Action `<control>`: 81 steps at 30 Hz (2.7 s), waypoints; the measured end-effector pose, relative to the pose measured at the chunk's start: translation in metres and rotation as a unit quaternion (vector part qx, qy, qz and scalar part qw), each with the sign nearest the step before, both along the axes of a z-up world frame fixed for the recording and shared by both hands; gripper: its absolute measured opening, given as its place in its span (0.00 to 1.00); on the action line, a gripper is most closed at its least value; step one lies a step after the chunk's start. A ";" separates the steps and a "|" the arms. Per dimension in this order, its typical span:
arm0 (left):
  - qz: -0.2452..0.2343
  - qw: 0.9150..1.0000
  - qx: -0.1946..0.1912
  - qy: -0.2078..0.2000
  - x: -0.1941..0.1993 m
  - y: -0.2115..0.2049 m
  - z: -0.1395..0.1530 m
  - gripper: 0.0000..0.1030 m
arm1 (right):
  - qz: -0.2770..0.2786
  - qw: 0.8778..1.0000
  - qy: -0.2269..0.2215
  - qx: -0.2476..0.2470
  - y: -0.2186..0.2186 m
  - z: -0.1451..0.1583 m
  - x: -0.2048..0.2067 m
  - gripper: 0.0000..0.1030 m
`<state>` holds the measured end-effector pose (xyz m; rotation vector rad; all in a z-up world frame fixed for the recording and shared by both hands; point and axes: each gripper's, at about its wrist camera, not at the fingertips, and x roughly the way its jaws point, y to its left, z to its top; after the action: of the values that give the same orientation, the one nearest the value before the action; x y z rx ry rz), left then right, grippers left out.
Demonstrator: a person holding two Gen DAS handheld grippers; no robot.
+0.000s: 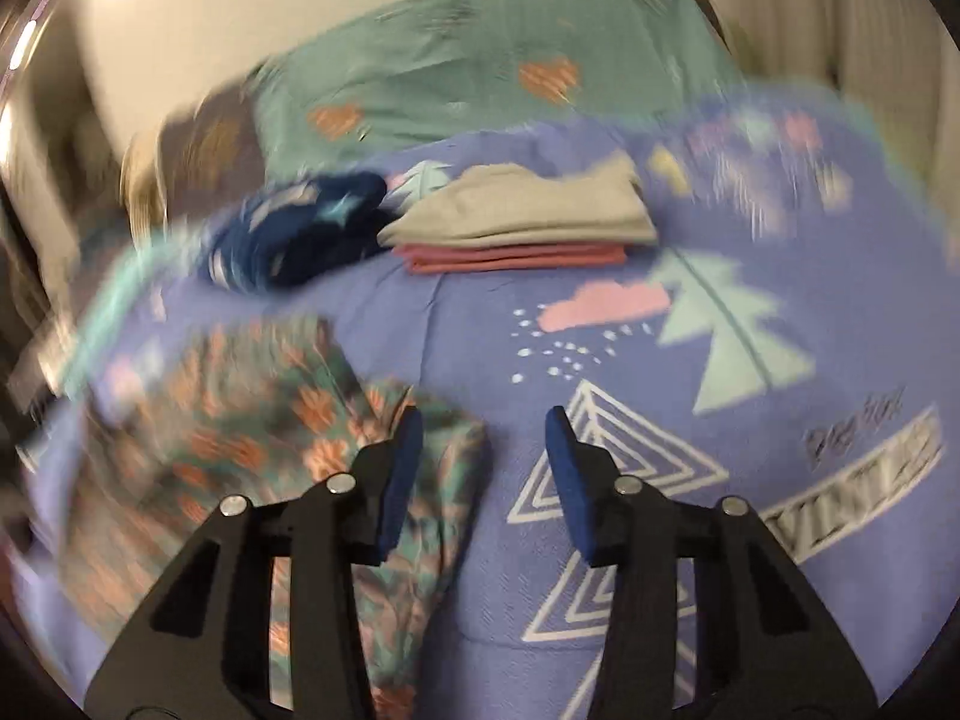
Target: Fold small clothes
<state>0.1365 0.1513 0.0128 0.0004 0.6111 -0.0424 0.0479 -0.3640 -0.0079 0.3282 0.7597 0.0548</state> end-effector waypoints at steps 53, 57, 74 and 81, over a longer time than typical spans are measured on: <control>-0.074 0.992 -0.084 0.058 0.093 -0.012 -0.045 0.04 | 0.076 0.994 -0.030 0.079 0.016 -0.026 0.103 0.07; -0.033 0.998 -0.009 0.058 0.107 -0.014 -0.043 0.02 | 0.068 0.996 -0.008 0.052 0.023 -0.031 0.118 0.22; -0.210 0.974 -0.035 0.074 -0.037 -0.166 -0.009 0.48 | 0.044 0.995 0.047 0.077 -0.022 -0.061 0.012 0.15; -0.313 0.947 0.032 0.065 -0.122 -0.327 -0.028 0.69 | 0.046 0.986 0.015 0.159 -0.042 -0.083 -0.001 0.13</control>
<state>0.0145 -0.1759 -0.0151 0.2574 0.7257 -0.6445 0.0471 -0.4063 -0.0914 0.5978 0.7959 0.2609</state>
